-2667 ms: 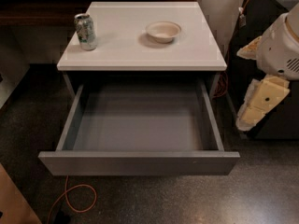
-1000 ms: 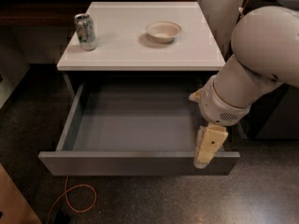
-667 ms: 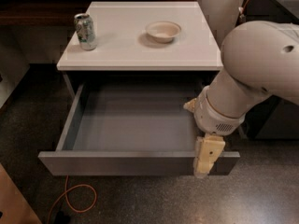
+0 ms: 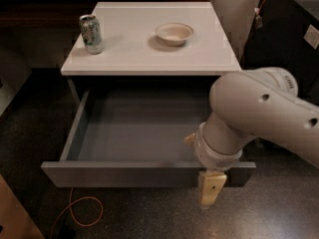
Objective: Close top drawer
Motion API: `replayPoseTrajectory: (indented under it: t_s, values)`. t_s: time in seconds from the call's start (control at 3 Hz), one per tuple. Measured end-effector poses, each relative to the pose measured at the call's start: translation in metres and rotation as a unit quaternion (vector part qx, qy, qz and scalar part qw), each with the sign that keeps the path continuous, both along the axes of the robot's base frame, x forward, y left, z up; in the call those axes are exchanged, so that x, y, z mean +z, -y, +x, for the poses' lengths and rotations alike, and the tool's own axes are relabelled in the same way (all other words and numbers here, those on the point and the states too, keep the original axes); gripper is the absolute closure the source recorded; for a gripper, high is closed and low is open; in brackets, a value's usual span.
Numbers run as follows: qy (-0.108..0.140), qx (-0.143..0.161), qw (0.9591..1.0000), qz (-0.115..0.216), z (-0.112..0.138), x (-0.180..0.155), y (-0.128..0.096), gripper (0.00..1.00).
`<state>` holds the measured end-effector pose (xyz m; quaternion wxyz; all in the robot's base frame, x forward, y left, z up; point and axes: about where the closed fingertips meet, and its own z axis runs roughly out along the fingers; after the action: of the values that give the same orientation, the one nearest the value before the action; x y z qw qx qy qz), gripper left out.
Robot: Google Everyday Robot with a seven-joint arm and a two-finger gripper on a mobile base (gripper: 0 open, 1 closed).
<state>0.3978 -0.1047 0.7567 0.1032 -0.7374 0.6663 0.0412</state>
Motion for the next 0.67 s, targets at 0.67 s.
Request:
replayPoseTrajectory:
  t_s: [0.67]
  values:
    - [-0.016,0.021,0.9996,0.012,-0.006,-0.061,-0.021,0.59]
